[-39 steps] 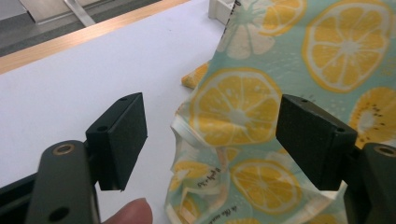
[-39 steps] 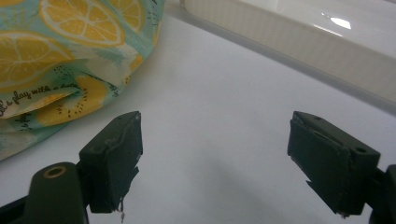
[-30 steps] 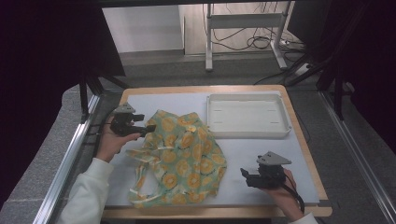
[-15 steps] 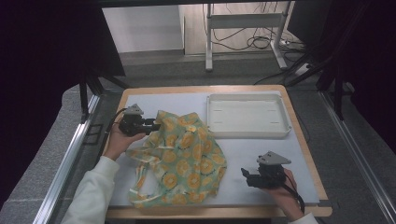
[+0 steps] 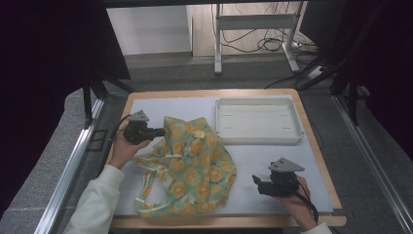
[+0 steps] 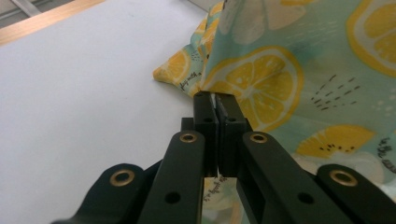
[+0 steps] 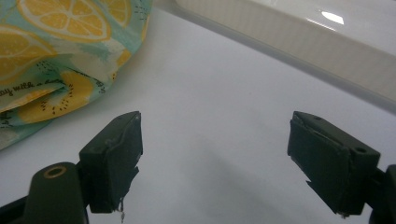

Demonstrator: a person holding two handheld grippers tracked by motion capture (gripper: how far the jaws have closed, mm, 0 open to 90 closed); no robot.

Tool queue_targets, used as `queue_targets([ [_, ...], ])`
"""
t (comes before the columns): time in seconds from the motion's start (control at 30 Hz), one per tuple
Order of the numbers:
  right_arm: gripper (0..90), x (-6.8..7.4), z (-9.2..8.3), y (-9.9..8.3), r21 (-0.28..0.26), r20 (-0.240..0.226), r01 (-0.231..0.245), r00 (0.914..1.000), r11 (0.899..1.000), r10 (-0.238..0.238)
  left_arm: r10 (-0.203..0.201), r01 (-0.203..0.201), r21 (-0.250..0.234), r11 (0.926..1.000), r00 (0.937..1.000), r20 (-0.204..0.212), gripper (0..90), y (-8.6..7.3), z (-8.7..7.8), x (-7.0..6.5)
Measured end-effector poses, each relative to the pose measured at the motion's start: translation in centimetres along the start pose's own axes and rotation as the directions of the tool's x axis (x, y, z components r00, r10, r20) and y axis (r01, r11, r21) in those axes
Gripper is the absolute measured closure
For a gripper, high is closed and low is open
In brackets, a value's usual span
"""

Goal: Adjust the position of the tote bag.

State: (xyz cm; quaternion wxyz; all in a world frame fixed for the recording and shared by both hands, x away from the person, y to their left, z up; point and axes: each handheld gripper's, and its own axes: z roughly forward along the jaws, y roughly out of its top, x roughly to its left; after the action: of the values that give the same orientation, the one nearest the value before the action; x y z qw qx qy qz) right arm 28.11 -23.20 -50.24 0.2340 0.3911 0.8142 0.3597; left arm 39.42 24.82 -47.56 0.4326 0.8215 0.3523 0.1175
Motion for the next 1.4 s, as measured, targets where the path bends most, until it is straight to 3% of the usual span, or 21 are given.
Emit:
queue_targets([
  [0.4, 18.3, 0.0, -0.1, 0.0, -0.003, 0.000, -0.003, 1.0000, 1.000, 0.003, -0.026, 0.025, -0.039, 0.9989, 0.9992, -0.030, 90.0, -1.2, -3.6, -0.6],
  [0.53, 18.7, 0.5, -0.2, 0.2, -0.023, -0.022, 0.012, 0.9997, 1.000, -0.012, -0.055, 0.054, -0.092, 0.9943, 0.9984, -0.010, 90.0, -1.1, -5.0, -0.5],
  [0.73, 22.8, 2.4, -1.6, 1.1, -0.100, -0.091, 0.038, 0.9947, 0.994, -0.047, -0.046, 0.043, -0.107, 0.9933, 0.9988, -0.019, 90.0, -1.0, -6.1, -0.7],
  [0.8, 23.7, 3.6, -2.3, 1.7, -0.126, -0.129, 0.058, 0.9889, 0.990, -0.074, -0.049, 0.046, -0.108, 0.9930, 0.9985, -0.022, 90.0, -1.1, -6.3, -0.6],
  [0.87, 24.7, 5.0, -3.0, 2.5, -0.156, -0.176, 0.089, 0.9775, 0.984, -0.116, -0.059, 0.056, -0.113, 0.9921, 0.9981, -0.021, 90.0, -1.2, -6.3, -0.5],
  [0.9, 25.0, 5.8, -3.2, 3.0, -0.170, -0.201, 0.098, 0.9707, 0.981, -0.132, -0.063, 0.060, -0.114, 0.9917, 0.9978, -0.022, 90.0, -1.2, -6.2, -0.4],
  [0.93, 25.4, 7.2, -3.5, 4.0, -0.197, -0.246, 0.126, 0.9535, 0.972, -0.174, -0.064, 0.062, -0.106, 0.9924, 0.9977, -0.021, 90.0, -1.3, -5.9, -0.3],
  [1.0, 25.7, 8.4, -3.5, 5.0, -0.210, -0.291, 0.135, 0.9370, 0.968, -0.194, -0.060, 0.058, -0.091, 0.9942, 0.9979, -0.023, 90.0, -1.3, -5.5, -0.3],
  [1.03, 25.7, 8.4, -3.5, 5.0, -0.210, -0.291, 0.135, 0.9370, 0.968, -0.194, -0.060, 0.058, -0.091, 0.9942, 0.9979, -0.023, 90.0, -1.3, -5.5, -0.3],
  [1.07, 25.9, 9.5, -3.2, 5.7, -0.218, -0.313, 0.153, 0.9244, 0.964, -0.218, -0.061, 0.059, -0.085, 0.9946, 0.9979, -0.020, 90.0, -1.4, -5.3, -0.3],
  [1.1, 25.9, 9.5, -3.2, 5.7, -0.218, -0.313, 0.153, 0.9244, 0.964, -0.218, -0.061, 0.059, -0.085, 0.9946, 0.9979, -0.020, 90.0, -1.4, -5.3, -0.3],
  [1.13, 25.9, 10.3, -2.7, 6.2, -0.216, -0.327, 0.174, 0.9144, 0.961, -0.239, -0.064, 0.062, -0.083, 0.9946, 0.9978, -0.018, 90.0, -1.4, -5.1, -0.2],
  [1.4, 27.5, 11.5, -1.5, 6.8, -0.205, -0.361, 0.178, 0.9001, 0.962, -0.244, -0.070, 0.068, -0.083, 0.9943, 0.9974, -0.020, 90.0, -1.5, -5.0, -0.1],
])
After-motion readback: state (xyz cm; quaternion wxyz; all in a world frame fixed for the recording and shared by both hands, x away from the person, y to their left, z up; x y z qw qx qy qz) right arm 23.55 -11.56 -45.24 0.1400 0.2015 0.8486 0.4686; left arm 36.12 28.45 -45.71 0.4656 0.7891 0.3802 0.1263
